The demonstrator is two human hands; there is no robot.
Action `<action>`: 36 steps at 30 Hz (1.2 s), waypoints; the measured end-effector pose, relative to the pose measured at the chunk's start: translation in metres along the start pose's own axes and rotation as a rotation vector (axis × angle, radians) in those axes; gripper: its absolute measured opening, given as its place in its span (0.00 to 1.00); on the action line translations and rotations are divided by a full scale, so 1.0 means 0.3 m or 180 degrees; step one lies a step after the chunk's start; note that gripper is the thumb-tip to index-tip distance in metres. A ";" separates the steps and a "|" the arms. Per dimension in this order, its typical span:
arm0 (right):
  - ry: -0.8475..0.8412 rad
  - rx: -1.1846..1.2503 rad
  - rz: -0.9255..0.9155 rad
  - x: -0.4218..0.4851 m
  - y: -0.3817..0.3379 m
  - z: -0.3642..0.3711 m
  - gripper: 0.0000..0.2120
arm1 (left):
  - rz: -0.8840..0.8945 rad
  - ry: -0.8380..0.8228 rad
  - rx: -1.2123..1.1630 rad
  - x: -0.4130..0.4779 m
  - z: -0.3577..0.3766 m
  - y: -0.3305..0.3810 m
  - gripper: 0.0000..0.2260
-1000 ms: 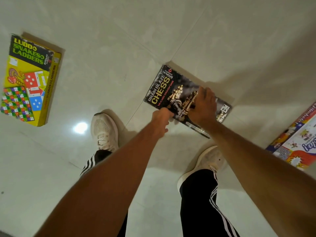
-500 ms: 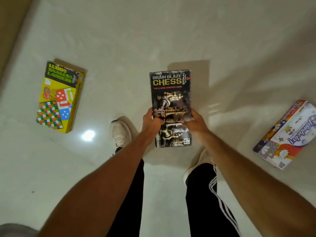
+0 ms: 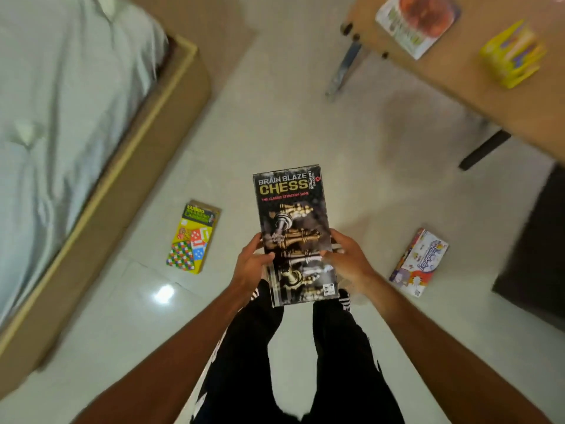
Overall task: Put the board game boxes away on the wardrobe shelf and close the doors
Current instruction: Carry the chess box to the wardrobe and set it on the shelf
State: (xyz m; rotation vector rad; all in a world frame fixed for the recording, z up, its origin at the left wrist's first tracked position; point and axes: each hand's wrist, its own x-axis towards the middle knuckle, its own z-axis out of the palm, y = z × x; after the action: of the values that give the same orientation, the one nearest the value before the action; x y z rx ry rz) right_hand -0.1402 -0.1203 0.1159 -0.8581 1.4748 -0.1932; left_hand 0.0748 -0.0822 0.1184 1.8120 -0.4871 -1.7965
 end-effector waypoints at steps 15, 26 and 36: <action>0.0265 -0.0571 -0.1203 0.125 -0.935 -0.053 0.16 | 0.0649 0.0065 -0.0367 0.111 -0.282 0.866 0.24; 0.0483 -0.1936 -0.1889 0.655 -1.776 -0.236 0.25 | 0.1188 0.0589 -0.0730 0.539 -0.328 1.606 0.23; 0.0508 -0.2197 -0.2256 1.320 -2.581 -0.168 0.26 | 0.1879 0.1207 -0.0527 1.076 -0.625 2.316 0.30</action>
State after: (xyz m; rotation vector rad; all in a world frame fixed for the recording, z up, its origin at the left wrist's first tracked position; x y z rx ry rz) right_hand 0.1638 -0.9201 0.2800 -1.9564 1.3341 -0.2837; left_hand 0.3559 -0.8028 0.2728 1.6183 -0.6186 -1.0395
